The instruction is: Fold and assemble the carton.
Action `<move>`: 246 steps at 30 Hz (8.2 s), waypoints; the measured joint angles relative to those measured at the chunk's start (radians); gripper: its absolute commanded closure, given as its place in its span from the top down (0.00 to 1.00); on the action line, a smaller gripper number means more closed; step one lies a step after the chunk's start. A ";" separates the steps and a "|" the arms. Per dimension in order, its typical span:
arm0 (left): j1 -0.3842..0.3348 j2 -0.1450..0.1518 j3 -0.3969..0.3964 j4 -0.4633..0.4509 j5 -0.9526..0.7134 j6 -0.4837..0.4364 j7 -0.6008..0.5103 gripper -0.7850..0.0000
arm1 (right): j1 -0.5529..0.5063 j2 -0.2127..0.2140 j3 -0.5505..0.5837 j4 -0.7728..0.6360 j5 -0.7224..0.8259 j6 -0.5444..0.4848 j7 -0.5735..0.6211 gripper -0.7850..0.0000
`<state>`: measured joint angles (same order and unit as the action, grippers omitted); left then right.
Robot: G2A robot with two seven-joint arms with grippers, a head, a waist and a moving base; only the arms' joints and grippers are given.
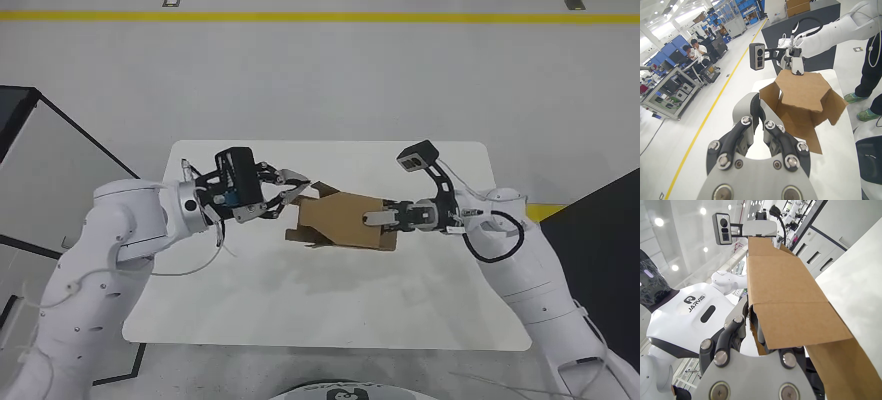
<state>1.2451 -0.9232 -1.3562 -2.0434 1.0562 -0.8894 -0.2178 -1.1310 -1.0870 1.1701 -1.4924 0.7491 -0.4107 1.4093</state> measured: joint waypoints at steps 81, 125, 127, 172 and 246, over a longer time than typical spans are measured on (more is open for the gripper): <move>0.021 -0.002 0.052 -0.030 -0.059 -0.034 0.031 0.00 | -0.008 -0.046 0.038 0.039 0.153 0.001 0.001 0.00; 0.012 -0.003 0.055 -0.033 -0.057 -0.031 0.024 0.00 | -0.038 -0.053 0.075 0.026 0.131 -0.006 -0.005 0.00; 0.018 -0.002 0.050 -0.036 -0.058 -0.031 0.025 0.00 | -0.039 -0.053 0.075 0.025 0.133 -0.006 -0.006 0.00; 0.041 0.000 0.027 -0.065 -0.071 -0.015 0.018 0.00 | -0.058 -0.057 0.089 0.026 0.123 -0.016 -0.043 0.00; 0.013 -0.013 0.115 -0.046 -0.034 -0.014 0.039 0.00 | -0.067 -0.071 0.052 0.001 0.083 -0.017 -0.079 0.00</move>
<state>1.2581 -0.9366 -1.2415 -2.0890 1.0227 -0.9037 -0.1784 -1.1984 -1.1575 1.2221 -1.4919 0.8324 -0.4274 1.3307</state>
